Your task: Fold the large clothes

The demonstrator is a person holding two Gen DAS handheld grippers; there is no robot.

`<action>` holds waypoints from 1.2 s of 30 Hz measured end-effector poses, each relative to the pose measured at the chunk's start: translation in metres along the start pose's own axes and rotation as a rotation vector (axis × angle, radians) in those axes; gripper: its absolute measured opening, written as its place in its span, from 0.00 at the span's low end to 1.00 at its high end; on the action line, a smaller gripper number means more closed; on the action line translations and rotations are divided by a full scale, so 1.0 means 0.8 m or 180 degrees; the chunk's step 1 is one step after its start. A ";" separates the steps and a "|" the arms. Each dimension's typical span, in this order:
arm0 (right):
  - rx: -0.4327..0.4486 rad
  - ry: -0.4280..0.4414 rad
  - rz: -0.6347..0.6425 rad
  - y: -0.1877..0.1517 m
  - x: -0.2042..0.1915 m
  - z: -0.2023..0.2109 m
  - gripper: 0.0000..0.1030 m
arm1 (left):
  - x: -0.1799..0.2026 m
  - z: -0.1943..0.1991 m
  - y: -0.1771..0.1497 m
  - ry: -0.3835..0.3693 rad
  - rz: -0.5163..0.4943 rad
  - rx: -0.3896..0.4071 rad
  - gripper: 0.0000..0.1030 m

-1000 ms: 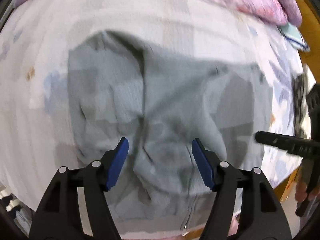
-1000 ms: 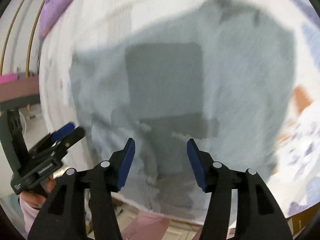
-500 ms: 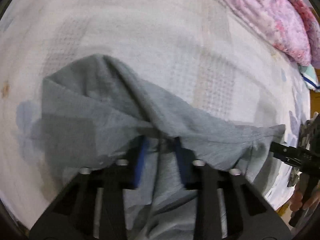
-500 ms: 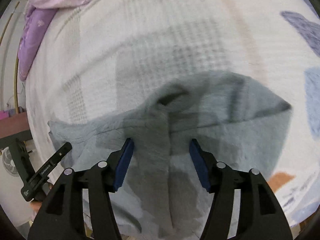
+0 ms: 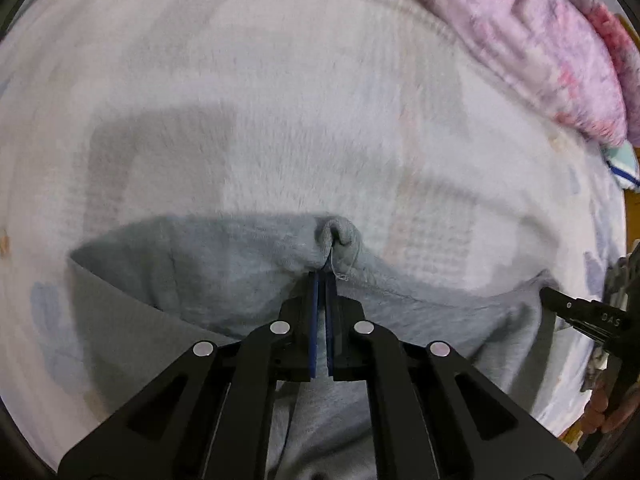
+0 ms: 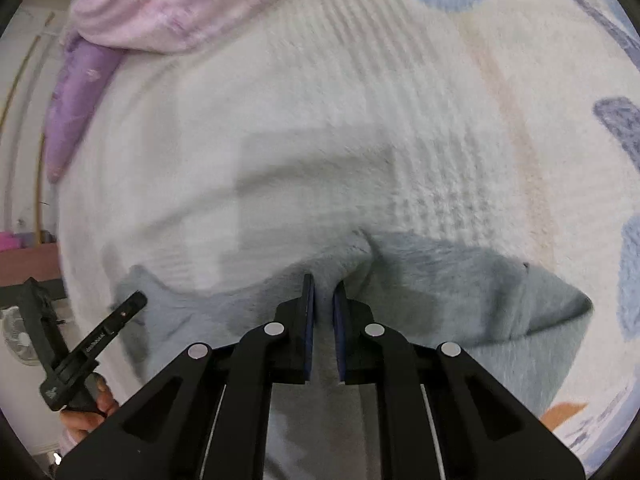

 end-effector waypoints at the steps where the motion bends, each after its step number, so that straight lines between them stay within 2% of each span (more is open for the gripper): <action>1: -0.0008 -0.0027 0.0027 -0.002 -0.002 0.001 0.11 | 0.000 0.004 -0.001 0.0023 -0.0015 0.0011 0.04; 3: -0.0079 -0.0219 0.0055 -0.009 -0.009 0.010 0.23 | 0.001 0.020 -0.007 0.0260 -0.0181 0.0056 0.05; 5: -0.0014 -0.0310 0.0174 -0.014 -0.019 0.028 0.35 | -0.005 0.038 -0.013 0.0545 -0.0321 0.0145 0.05; 6: 0.0028 -0.0358 0.0230 -0.016 -0.025 0.036 0.42 | -0.009 0.051 -0.016 0.0564 -0.0322 0.0193 0.05; 7: 0.0135 -0.0434 0.0349 -0.018 -0.034 0.050 0.53 | -0.010 0.060 -0.016 0.0537 -0.0291 0.0230 0.05; 8: 0.0243 -0.0428 0.0491 -0.019 -0.045 0.060 0.53 | -0.010 0.069 -0.017 0.0482 -0.0261 0.0285 0.05; 10: 0.0352 -0.0399 0.0773 -0.015 -0.065 0.062 0.49 | -0.005 0.074 -0.012 0.0459 -0.0296 0.0387 0.05; 12: 0.0277 -0.0408 0.0850 -0.005 -0.069 0.041 0.36 | 0.010 0.057 -0.001 0.0464 -0.0330 0.0396 0.05; 13: 0.0126 -0.0393 0.0803 0.000 -0.061 0.019 0.24 | 0.017 0.043 0.003 0.0425 -0.0309 0.0343 0.04; 14: -0.0061 -0.0526 0.0680 0.002 -0.040 -0.009 0.17 | 0.022 0.018 0.007 0.0398 -0.0269 0.0186 0.04; 15: -0.0182 -0.0569 0.0597 0.003 -0.023 -0.030 0.14 | 0.023 -0.012 0.007 0.0471 -0.0253 0.0006 0.03; 17: -0.0112 -0.0544 0.0626 0.004 -0.025 -0.031 0.13 | 0.028 -0.016 0.008 0.0482 -0.0294 0.0111 0.03; 19: -0.0219 -0.0712 0.0684 -0.007 -0.034 -0.021 0.14 | 0.024 0.000 -0.001 0.0444 -0.0322 0.0059 0.04; 20: -0.0261 -0.0710 0.0685 -0.018 -0.041 -0.011 0.18 | 0.016 0.013 -0.012 0.0442 -0.0300 0.0028 0.04; 22: -0.0274 -0.0454 0.0683 -0.044 -0.058 0.007 0.18 | 0.003 0.045 -0.034 0.0509 -0.0280 0.0105 0.04; 23: -0.0307 -0.0371 0.0677 -0.059 -0.063 0.012 0.18 | 0.002 0.058 -0.047 0.0460 -0.0286 0.0120 0.04; 26: -0.0616 -0.0188 0.0629 -0.118 -0.065 -0.011 0.18 | 0.010 0.064 -0.097 0.0276 -0.0306 -0.0078 0.04; 27: -0.0751 -0.0282 0.0613 -0.136 -0.053 -0.032 0.18 | 0.014 0.049 -0.117 0.0273 -0.0308 -0.0213 0.03; 28: -0.0832 -0.0373 0.0596 -0.149 -0.041 -0.052 0.14 | 0.017 0.032 -0.132 0.0354 -0.0341 -0.0269 0.03; 29: -0.0764 -0.0378 0.0601 -0.156 -0.033 -0.065 0.14 | 0.019 0.022 -0.139 0.0415 -0.0371 -0.0231 0.03; 30: -0.0686 -0.0427 0.0579 -0.158 -0.035 -0.063 0.14 | 0.021 0.024 -0.146 0.0477 -0.0401 -0.0074 0.03; 31: -0.0713 -0.0493 0.0497 -0.160 -0.042 -0.056 0.14 | 0.021 0.030 -0.149 0.0523 -0.0388 -0.0097 0.03; 32: -0.0764 -0.0446 0.0377 -0.165 -0.050 -0.050 0.18 | 0.019 0.040 -0.153 0.0568 -0.0319 -0.0201 0.02; 33: -0.0758 -0.0336 0.0286 -0.168 -0.058 -0.043 0.18 | 0.017 0.054 -0.158 0.0575 -0.0259 -0.0232 0.03; 35: -0.0646 -0.0136 0.0319 -0.183 -0.084 -0.022 0.18 | 0.021 0.078 -0.164 0.0525 -0.0259 -0.0149 0.03; 36: -0.0665 -0.0122 0.0412 -0.193 -0.092 -0.021 0.18 | 0.029 0.087 -0.170 0.0345 -0.0279 -0.0169 0.03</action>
Point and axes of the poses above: each gripper's, at about its wrist camera, not at the fingertips, and z roughly against the way its jaws point, x to its right, y to its top, the point moved 6 cm from there along -z, roughly the way its jaws point, and after that the axes turned 13 degrees about y, right-handed, at the moved point
